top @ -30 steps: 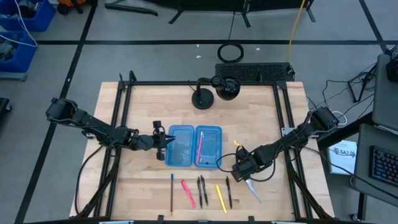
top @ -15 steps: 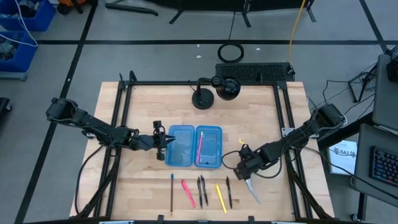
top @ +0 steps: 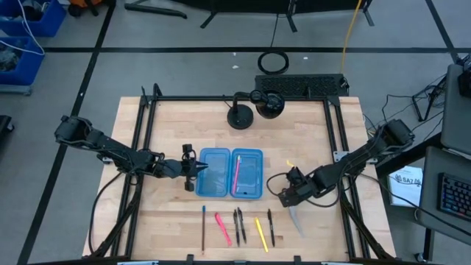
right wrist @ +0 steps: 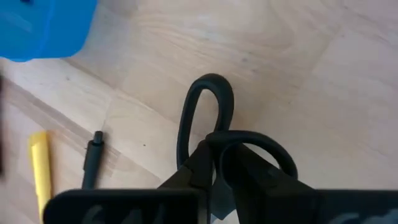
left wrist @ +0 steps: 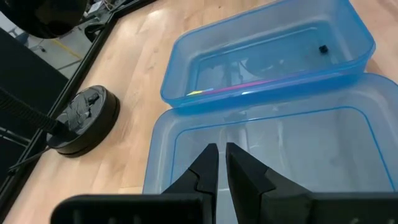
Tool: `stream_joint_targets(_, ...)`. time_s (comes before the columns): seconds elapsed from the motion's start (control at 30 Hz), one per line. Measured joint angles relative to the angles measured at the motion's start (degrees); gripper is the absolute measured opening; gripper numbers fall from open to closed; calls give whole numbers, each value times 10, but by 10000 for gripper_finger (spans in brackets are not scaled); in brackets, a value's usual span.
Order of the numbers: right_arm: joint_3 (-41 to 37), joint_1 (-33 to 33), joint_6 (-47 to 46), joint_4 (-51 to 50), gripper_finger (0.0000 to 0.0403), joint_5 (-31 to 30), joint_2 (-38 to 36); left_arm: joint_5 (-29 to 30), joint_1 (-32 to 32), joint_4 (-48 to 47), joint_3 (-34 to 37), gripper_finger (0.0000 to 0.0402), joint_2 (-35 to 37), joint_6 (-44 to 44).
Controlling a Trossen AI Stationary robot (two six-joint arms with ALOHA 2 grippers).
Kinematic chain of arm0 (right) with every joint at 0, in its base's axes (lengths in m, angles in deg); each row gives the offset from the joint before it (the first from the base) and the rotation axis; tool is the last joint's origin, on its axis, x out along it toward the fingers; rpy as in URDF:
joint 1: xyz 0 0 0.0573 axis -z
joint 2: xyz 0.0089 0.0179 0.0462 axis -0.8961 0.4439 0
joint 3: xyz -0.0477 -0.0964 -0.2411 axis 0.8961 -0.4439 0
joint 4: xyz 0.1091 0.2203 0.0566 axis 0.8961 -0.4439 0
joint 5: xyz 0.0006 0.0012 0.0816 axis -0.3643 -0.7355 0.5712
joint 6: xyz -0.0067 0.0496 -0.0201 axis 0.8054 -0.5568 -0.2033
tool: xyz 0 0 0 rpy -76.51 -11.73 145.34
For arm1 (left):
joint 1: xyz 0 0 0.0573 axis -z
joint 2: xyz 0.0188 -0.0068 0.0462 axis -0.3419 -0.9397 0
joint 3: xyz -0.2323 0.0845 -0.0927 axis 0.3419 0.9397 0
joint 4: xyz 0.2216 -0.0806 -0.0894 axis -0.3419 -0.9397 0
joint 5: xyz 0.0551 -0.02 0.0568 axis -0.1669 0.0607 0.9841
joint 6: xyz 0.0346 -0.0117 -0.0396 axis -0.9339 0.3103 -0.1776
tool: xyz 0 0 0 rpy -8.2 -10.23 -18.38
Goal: Pick & place school supplies into a supply box
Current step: Put the black scissors into the blue supply box
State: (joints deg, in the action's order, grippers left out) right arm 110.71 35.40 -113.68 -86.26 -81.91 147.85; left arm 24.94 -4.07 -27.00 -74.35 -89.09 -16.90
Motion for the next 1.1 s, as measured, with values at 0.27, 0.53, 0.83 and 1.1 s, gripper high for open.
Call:
stream_joint_targets(0.27,1,-1,6,34,23,-34,-30,0,0,0,0,37,0,1)
stream_joint_targets(0.53,1,1,-25,30,21,-85,-100,-1,0,0,0,37,0,4)
stream_joint_targets(0.83,2,52,17,60,21,-147,-166,-1,0,0,0,37,0,-2)
stream_joint_targets(1.1,3,179,187,219,21,-85,-148,-1,0,0,0,37,0,-12)
